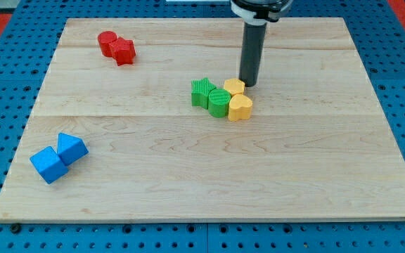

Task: Push blue triangle into red circle

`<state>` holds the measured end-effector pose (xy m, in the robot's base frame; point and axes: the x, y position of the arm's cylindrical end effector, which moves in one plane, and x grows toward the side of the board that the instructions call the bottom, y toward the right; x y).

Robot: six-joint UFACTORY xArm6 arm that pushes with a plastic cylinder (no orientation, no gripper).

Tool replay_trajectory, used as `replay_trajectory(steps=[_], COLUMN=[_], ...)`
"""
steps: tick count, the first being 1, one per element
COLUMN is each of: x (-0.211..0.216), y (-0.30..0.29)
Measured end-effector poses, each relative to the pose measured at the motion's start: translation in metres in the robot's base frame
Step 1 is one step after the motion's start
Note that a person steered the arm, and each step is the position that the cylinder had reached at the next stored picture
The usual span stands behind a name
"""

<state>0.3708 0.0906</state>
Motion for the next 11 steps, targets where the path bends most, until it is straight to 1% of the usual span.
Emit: replay_trajectory(steps=[1, 2, 3, 4, 5, 6, 7, 8, 9, 10, 11], x=[-0.002, 0.072, 0.164, 0.201, 0.22, 0.216, 0.214, 0.211, 0.161, 0.118, 0.105], y=[0.059, 0.131, 0.104, -0.012, -0.129, -0.19, -0.227, -0.292, -0.316, -0.297, -0.248])
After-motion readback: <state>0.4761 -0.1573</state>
